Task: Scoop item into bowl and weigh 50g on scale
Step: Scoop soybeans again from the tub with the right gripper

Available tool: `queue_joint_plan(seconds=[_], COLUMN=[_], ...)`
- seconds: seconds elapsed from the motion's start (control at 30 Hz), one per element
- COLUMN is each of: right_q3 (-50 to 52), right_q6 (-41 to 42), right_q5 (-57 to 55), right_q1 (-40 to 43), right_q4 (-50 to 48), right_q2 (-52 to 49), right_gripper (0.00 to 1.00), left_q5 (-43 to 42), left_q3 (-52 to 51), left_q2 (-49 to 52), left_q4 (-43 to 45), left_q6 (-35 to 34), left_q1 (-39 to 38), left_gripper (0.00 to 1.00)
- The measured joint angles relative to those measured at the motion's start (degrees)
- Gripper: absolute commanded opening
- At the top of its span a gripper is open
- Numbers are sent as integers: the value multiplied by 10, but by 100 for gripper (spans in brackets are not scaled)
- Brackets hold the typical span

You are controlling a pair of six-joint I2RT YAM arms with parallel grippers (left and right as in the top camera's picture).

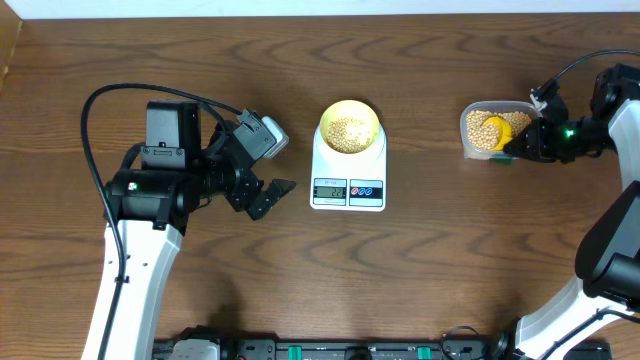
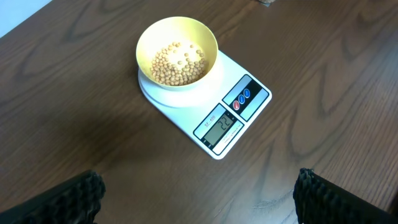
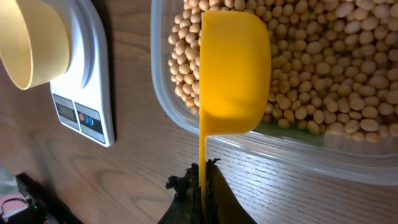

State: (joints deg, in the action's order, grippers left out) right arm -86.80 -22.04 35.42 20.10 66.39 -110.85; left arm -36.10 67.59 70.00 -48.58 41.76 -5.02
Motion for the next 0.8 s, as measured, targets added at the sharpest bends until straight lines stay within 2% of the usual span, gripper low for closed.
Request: queue_joint_plan(seconds=[0.43,0.8], right_q3=[0,1], right_q6=[-11,-58], right_q5=[27,95], right_q1=[10,91], right_q4=[1,33], right_q2=[0,0], right_gripper=[1,1], left_q5=[0,0], left_q3=[0,0], left_q2=[0,0], left_q4=[0,0], left_q6=[0,0], left_q1=[0,0], left_gripper=[99,99])
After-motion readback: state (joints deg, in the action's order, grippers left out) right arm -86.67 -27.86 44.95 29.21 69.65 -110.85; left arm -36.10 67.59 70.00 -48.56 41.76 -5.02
